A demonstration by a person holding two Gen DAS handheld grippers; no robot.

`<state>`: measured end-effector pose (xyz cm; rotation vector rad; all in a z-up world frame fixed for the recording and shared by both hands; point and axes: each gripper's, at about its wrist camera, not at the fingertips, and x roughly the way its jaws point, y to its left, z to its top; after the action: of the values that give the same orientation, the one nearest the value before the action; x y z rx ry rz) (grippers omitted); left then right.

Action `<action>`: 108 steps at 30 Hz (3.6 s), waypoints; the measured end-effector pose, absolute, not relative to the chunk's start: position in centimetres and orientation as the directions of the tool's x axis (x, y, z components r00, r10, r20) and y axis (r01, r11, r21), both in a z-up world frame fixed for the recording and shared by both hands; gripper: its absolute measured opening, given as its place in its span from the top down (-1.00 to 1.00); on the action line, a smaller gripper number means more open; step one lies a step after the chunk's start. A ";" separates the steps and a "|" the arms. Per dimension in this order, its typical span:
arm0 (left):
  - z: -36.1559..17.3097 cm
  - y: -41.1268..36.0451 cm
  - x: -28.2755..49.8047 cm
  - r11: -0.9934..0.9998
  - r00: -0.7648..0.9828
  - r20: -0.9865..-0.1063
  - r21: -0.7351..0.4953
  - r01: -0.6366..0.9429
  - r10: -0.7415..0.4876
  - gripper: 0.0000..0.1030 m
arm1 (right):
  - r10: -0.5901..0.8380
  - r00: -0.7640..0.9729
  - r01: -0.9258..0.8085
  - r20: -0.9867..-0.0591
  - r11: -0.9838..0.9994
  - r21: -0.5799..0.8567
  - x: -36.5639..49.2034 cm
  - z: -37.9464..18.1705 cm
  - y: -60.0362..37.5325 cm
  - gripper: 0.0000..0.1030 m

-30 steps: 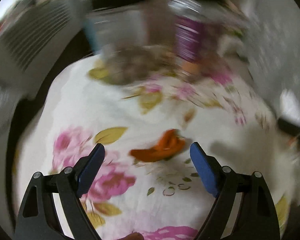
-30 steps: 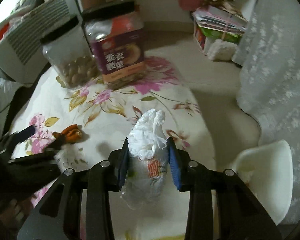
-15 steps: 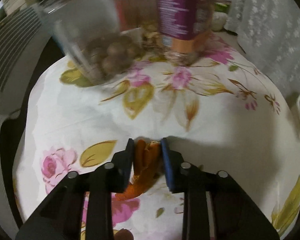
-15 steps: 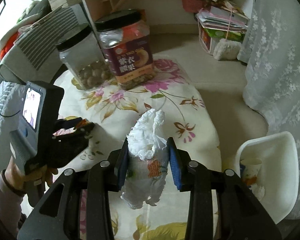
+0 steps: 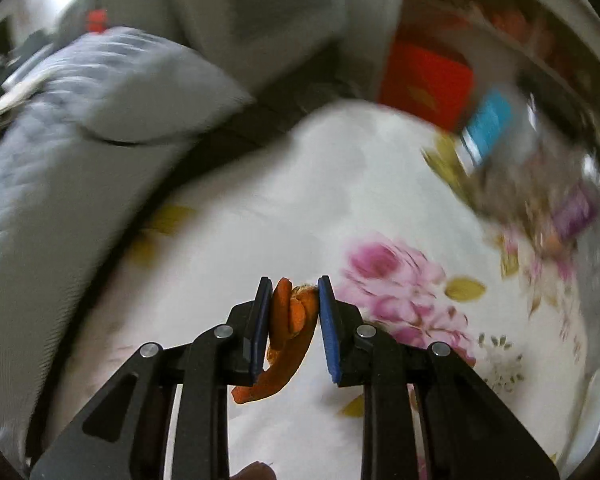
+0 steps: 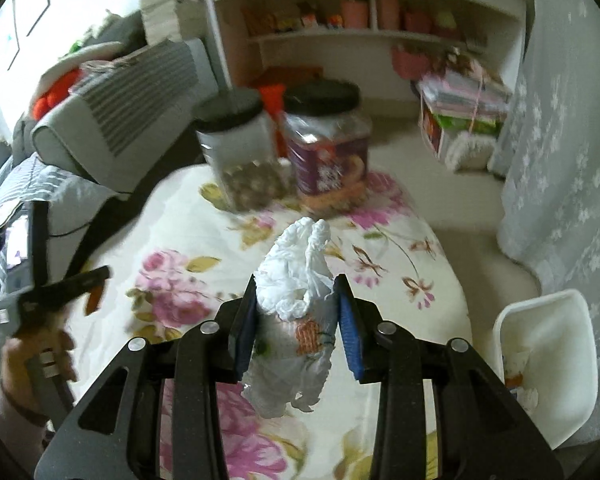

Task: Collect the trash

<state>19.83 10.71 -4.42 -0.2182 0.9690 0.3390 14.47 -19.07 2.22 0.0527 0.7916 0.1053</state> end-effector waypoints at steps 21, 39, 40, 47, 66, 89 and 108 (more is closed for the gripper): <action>6.9 4.5 4.1 0.920 0.804 -0.510 -0.060 -0.386 0.304 0.53 | 0.053 0.899 -0.050 -0.434 0.999 0.018 5.1 7.3 -17.9 0.31; 8.5 -5.7 4.6 0.976 0.852 -0.498 -0.049 -0.212 0.160 0.53 | -0.042 0.894 0.090 -0.447 0.992 0.086 3.9 7.1 -26.1 0.30; 8.6 -6.2 4.6 0.978 0.854 -0.497 -0.048 -0.203 0.153 0.53 | -0.048 0.891 0.101 -0.451 0.990 0.094 3.8 7.1 -26.9 0.29; 9.1 -11.6 4.9 0.993 0.867 -0.491 -0.029 -0.110 0.082 0.53 | -0.096 0.890 0.166 -0.447 0.979 0.121 3.1 7.1 -30.7 0.29; 9.9 -24.7 5.2 0.995 0.872 -0.486 0.033 0.095 -0.067 0.53 | -0.241 0.835 0.406 -0.494 0.876 0.259 1.9 6.7 -43.5 0.27; 7.4 -40.8 6.1 0.935 0.799 -0.558 0.110 0.337 -0.223 0.49 | -0.395 0.714 0.671 -0.578 0.622 0.404 -2.1 5.1 -56.7 -0.74; 7.0 -40.6 4.6 0.906 0.769 -0.584 0.129 0.404 -0.260 -0.56 | -0.535 0.662 0.739 -0.525 0.585 0.336 -4.6 6.9 -56.1 -0.86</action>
<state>4.59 -40.60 7.05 0.2545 0.5930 -0.3640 -4.57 -56.09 6.90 0.5681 0.3916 -0.7652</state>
